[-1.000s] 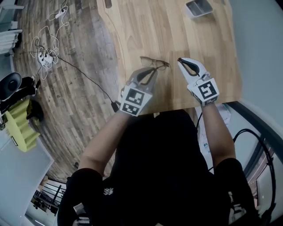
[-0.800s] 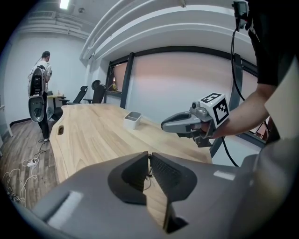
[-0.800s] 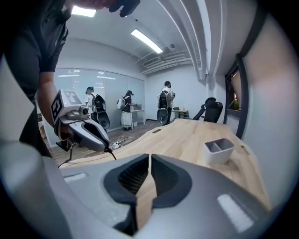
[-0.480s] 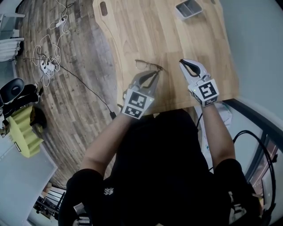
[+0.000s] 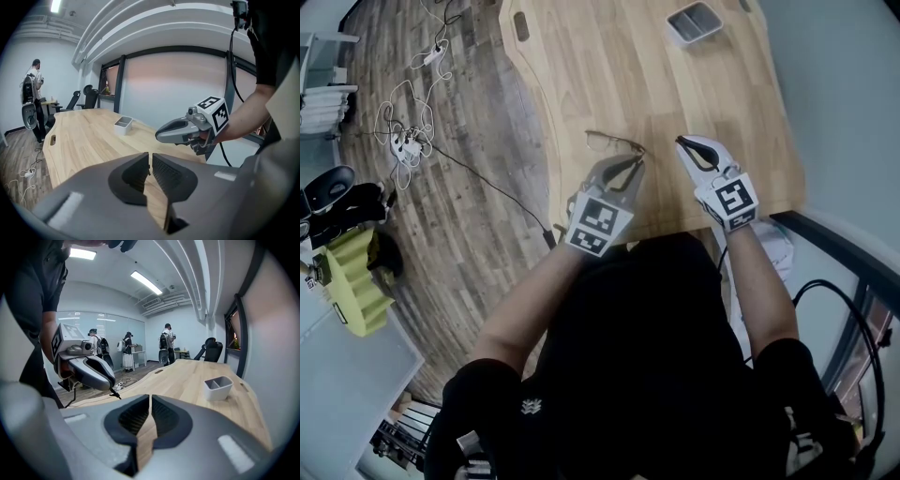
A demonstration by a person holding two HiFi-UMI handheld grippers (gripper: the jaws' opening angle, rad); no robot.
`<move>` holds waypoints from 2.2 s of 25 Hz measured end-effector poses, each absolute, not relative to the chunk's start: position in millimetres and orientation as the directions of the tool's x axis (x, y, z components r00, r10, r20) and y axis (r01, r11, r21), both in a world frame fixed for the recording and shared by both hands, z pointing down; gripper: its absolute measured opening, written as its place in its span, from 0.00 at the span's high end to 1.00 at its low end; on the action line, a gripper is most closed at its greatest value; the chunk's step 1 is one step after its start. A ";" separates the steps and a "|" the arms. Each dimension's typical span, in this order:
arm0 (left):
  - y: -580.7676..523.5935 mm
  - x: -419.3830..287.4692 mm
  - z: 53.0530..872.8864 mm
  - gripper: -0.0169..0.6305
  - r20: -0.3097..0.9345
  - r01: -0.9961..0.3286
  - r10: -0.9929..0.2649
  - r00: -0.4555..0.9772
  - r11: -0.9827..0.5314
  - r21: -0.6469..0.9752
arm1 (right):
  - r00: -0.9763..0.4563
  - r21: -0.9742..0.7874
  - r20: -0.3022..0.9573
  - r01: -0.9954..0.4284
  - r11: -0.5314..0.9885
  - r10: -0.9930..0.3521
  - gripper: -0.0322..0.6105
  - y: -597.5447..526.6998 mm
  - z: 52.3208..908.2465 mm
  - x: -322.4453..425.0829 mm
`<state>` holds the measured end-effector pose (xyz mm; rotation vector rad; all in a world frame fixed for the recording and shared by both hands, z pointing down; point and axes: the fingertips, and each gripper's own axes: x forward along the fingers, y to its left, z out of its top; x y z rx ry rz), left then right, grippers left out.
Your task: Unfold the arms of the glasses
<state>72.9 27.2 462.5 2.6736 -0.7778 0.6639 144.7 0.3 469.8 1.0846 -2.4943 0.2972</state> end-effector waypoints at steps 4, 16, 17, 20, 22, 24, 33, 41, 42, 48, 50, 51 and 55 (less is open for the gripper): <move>33.8 79.3 461.0 0.93 0.497 -0.544 -0.418 0.760 -0.828 0.136 | -0.618 -0.033 0.444 -0.735 0.677 -0.649 0.92 2.9 469.1 143.9; 46.6 103.8 462.9 0.93 0.492 -0.500 -0.373 0.786 -0.853 0.152 | -0.601 -0.037 0.468 -0.746 0.665 -0.648 0.92 14.8 477.5 155.1; 46.3 105.4 463.7 0.93 0.492 -0.498 -0.371 0.788 -0.854 0.154 | -0.599 -0.036 0.469 -0.747 0.664 -0.649 0.92 14.7 477.9 156.3; 46.0 112.1 463.2 0.93 0.487 -0.491 -0.365 0.794 -0.857 0.158 | -0.592 -0.034 0.471 -0.753 0.657 -0.654 0.92 15.5 478.0 161.4; 44.2 116.6 456.9 0.93 0.470 -0.489 -0.372 0.801 -0.858 0.154 | -0.588 -0.035 0.472 -0.757 0.652 -0.657 0.92 16.1 477.2 164.5; 39.9 117.2 445.1 0.93 0.436 -0.493 -0.392 0.810 -0.858 0.146 | -0.585 -0.036 0.471 -0.760 0.649 -0.660 0.92 15.7 477.5 166.8; -11.6 32.0 434.3 0.92 0.431 -0.638 -0.551 0.715 -0.766 0.080 | -0.595 -0.053 0.473 -0.755 0.654 -0.649 0.92 9.6 482.4 158.2; -27.4 -1.6 482.4 0.86 0.538 -0.690 -0.545 0.643 -0.717 0.098 | -0.674 -0.027 0.432 -0.674 0.738 -0.599 0.92 10.3 468.4 124.2; -25.6 -0.5 486.3 0.86 0.541 -0.688 -0.540 0.645 -0.718 0.103 | -0.695 -0.007 0.424 -0.644 0.765 -0.581 0.92 14.4 465.2 118.1; -17.5 -1.1 497.2 0.86 0.548 -0.688 -0.529 0.648 -0.716 0.122 | -0.692 0.035 0.518 -0.569 0.821 -0.502 0.84 28.6 490.4 102.8; -18.2 -2.6 497.4 0.86 0.548 -0.690 -0.532 0.646 -0.713 0.121 | -0.685 0.029 0.557 -0.550 0.835 -0.470 0.81 29.7 504.9 99.7; -18.9 -3.7 497.2 0.86 0.548 -0.693 -0.534 0.644 -0.711 0.121 | -0.683 0.029 0.570 -0.539 0.842 -0.457 0.80 29.8 510.6 96.9; -20.0 -7.9 494.8 0.86 0.547 -0.703 -0.545 0.635 -0.701 0.117 | -0.675 0.011 0.588 -0.545 0.838 -0.446 0.80 21.9 525.1 87.6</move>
